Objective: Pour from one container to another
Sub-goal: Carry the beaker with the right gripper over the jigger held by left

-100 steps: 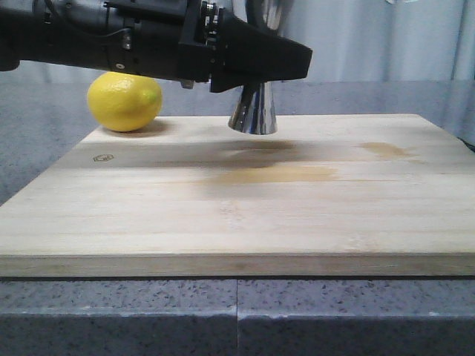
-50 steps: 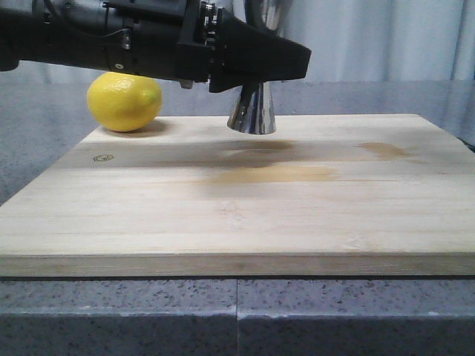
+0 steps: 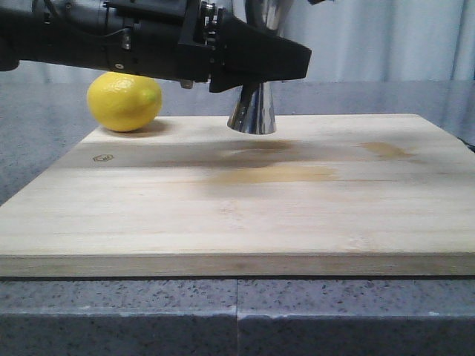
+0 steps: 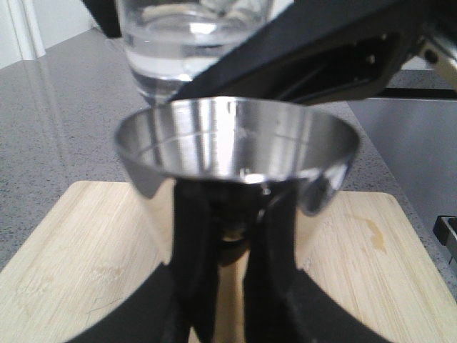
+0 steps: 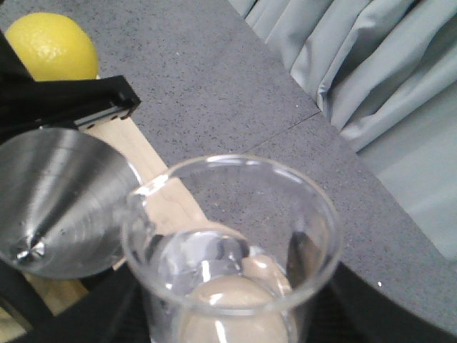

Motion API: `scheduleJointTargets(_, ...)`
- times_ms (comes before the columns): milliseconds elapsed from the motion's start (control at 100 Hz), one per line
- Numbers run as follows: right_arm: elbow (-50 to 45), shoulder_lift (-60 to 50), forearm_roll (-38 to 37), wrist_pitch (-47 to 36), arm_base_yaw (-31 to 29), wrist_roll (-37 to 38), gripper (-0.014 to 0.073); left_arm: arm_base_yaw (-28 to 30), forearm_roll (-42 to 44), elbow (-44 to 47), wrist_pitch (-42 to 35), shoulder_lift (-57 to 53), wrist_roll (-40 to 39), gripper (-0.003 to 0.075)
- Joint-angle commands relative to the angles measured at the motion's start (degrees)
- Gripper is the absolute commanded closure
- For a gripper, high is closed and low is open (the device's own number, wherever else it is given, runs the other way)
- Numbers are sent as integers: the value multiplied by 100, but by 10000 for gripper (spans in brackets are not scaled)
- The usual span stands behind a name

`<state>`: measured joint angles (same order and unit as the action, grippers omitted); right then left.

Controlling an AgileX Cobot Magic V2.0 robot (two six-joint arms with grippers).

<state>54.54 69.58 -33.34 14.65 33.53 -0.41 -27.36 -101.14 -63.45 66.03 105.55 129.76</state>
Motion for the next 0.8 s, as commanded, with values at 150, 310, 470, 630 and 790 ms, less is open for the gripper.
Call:
scheduleJointTargets(150, 218, -113, -476, -180, 96, -57, 295, -51, -494, -174, 446, -260, -14, 617)
scheduleJointTargets(310, 218, -113, -567, -70, 207, -57, 295, -51, -494, -174, 446, -260, -14, 617)
scheduleJointTargets(470, 347, -103, -654, 127, 207, -57, 295, -51, -494, -174, 446, -260, -14, 617)
scheduleJointTargets(630, 631, -103, -723, 362, 223, -172, 295, -51, -494, -174, 446, -260, -14, 617)
scheduleJointTargets(790, 695, -103, -723, 596, 236, -304, 295, -51, -494, -174, 446, -260, -14, 617)
